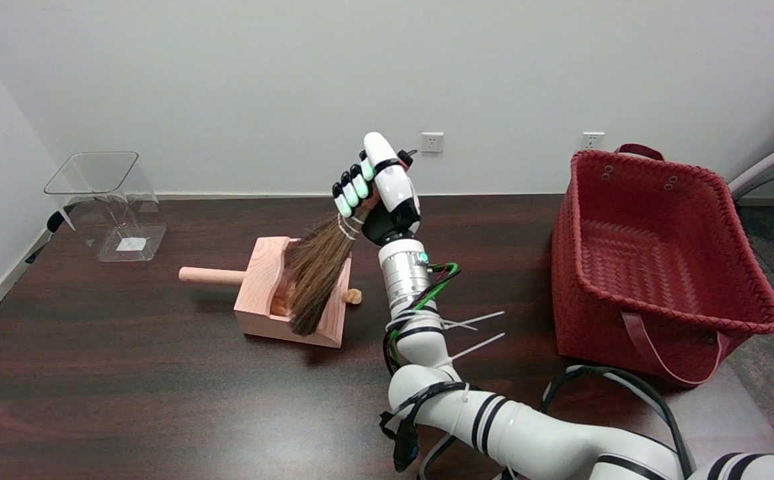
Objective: Sweep the paper balls into the dustpan.
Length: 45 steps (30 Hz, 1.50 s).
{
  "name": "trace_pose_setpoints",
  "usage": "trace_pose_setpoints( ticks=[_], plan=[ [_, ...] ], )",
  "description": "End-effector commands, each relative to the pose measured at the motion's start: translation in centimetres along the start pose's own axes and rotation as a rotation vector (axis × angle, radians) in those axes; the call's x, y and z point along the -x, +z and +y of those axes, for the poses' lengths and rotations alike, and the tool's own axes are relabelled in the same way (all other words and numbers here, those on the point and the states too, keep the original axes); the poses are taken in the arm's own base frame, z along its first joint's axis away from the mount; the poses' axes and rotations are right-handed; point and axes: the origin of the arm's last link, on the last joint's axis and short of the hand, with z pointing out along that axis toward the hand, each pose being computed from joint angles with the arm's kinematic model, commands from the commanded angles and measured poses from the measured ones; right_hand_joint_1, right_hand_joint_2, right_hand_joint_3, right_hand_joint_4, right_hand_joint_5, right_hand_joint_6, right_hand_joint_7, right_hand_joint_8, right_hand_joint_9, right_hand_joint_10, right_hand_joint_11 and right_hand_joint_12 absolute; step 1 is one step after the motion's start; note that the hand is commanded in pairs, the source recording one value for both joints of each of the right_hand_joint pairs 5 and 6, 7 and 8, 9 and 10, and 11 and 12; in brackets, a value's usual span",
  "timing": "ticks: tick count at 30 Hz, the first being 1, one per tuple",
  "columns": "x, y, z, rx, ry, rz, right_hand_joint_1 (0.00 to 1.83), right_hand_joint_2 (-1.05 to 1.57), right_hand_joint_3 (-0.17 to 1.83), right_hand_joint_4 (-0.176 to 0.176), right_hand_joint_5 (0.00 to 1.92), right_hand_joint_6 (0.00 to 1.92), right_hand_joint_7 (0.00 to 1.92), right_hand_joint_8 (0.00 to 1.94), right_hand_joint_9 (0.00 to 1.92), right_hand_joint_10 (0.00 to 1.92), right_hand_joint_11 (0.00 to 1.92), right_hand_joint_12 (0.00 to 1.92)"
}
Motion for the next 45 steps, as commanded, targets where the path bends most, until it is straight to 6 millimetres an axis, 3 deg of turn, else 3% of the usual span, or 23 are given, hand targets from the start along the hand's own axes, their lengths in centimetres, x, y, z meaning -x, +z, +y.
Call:
trace_pose_setpoints(
  ticks=[1, 8, 12, 19, 34, 45],
  plan=[
    [0.2, 0.1, -4.9, -0.127, -0.027, -0.126, 0.66, 1.57, 0.09, 0.000, 1.92, 1.92, 1.92, 1.92, 1.92, 1.92, 1.92, 1.92],
    [-0.4, -0.2, -8.4, -0.191, -0.184, -0.154, 0.68, 1.57, 0.12, 0.000, 1.92, 1.92, 1.92, 1.92, 1.92, 1.92, 1.92, 1.92],
    [-1.0, -0.3, -9.0, -0.185, -0.261, -0.143, 0.69, 1.57, 0.13, 0.000, 1.92, 1.92, 1.92, 1.92, 1.92, 1.92, 1.92, 1.92],
    [-2.0, -0.2, -8.0, -0.123, -0.452, -0.094, 0.70, 1.57, 0.21, 0.000, 1.92, 1.92, 1.92, 1.92, 1.92, 1.92, 1.92, 1.92],
    [-1.7, 0.4, -4.1, -0.014, -0.727, -0.082, 0.74, 1.57, 0.16, 0.000, 1.92, 1.92, 1.92, 1.92, 1.92, 1.92, 1.92, 1.92],
    [-0.3, 0.2, -1.5, 0.037, -0.750, -0.102, 0.75, 1.57, 0.25, 0.000, 1.92, 1.92, 1.92, 1.92, 1.92, 1.92, 1.92, 1.92]
  ],
)
